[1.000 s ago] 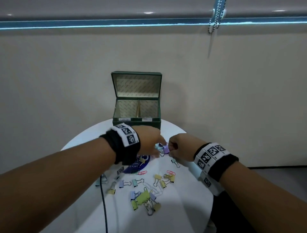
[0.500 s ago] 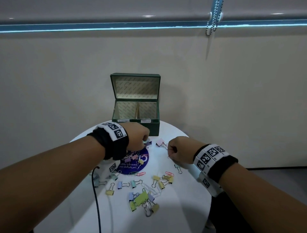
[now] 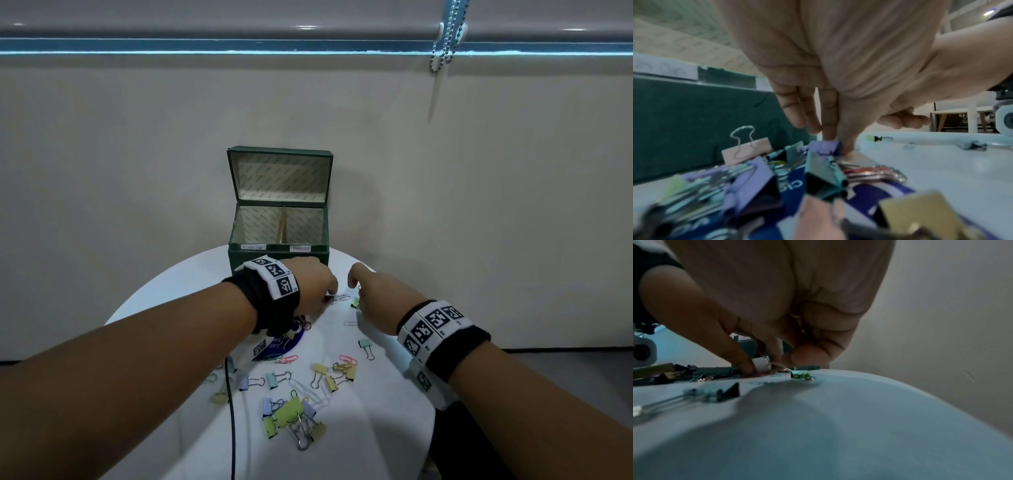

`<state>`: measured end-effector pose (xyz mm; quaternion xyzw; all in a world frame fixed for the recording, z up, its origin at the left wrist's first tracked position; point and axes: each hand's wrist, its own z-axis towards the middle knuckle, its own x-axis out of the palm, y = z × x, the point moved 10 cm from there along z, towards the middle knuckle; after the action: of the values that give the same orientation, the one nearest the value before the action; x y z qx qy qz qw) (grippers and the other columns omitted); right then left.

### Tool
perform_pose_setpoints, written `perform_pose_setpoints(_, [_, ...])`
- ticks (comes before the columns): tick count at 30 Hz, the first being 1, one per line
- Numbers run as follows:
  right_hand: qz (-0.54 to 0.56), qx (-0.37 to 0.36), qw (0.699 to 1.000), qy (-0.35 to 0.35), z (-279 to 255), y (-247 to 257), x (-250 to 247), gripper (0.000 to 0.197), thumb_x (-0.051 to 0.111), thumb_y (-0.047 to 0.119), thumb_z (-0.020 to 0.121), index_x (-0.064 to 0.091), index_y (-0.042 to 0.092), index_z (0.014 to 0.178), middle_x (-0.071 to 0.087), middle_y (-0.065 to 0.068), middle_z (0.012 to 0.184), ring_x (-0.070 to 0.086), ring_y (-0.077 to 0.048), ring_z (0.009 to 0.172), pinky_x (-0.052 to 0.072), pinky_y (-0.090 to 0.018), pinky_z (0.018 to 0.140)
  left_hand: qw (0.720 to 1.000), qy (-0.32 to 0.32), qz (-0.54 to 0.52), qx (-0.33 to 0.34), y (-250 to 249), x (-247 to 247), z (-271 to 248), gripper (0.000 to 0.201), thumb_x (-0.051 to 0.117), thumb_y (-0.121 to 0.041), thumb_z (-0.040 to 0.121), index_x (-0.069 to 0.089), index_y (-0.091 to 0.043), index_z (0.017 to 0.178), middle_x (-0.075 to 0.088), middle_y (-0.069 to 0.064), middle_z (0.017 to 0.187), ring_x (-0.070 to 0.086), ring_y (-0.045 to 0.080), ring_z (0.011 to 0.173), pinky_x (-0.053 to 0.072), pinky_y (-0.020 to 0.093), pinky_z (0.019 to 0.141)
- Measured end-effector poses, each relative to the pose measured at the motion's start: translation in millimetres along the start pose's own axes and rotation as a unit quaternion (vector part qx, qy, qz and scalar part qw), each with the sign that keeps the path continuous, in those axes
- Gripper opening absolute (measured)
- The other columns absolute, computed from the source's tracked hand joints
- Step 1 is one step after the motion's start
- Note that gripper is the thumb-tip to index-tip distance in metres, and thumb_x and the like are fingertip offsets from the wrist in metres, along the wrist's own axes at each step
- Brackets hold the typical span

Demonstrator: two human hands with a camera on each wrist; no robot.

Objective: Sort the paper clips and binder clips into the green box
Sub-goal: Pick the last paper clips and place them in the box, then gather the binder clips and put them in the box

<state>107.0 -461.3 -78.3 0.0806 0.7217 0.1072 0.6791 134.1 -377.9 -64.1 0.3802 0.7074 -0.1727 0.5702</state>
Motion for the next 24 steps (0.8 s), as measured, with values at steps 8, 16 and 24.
perform_pose_setpoints(8, [-0.024,-0.016,0.999,0.046,-3,9,6,0.009,0.059,0.032,0.087,0.064,0.024,0.088,0.059,0.009,0.085,0.056,-0.015,0.081,0.039,-0.025,0.061,0.995,-0.044,-0.078,-0.036,32,-4,-16,0.033,0.061,-0.043,0.090,0.062,-0.030,0.120,0.060,-0.009,0.106,0.055,0.014,0.094,0.044,0.027,0.079])
perform_pose_setpoints(16, [-0.024,-0.036,0.997,0.066,-6,21,15,0.019,0.051,0.021,0.087,0.068,0.014,0.092,0.065,0.000,0.088,0.058,-0.020,0.080,0.045,-0.025,0.067,0.999,-0.010,-0.016,-0.039,3,8,-6,0.042,0.057,-0.059,0.087,0.069,-0.022,0.101,0.064,0.001,0.098,0.060,0.024,0.093,0.054,0.036,0.081])
perform_pose_setpoints(24, [-0.008,-0.024,0.995,0.098,-7,17,18,0.010,0.060,0.018,0.079,0.066,0.018,0.088,0.058,0.009,0.078,0.051,-0.012,0.071,0.040,-0.022,0.056,0.994,-0.017,-0.031,-0.102,40,-4,-20,0.040,0.056,-0.058,0.089,0.063,-0.019,0.097,0.060,-0.002,0.086,0.057,0.020,0.081,0.042,0.029,0.066])
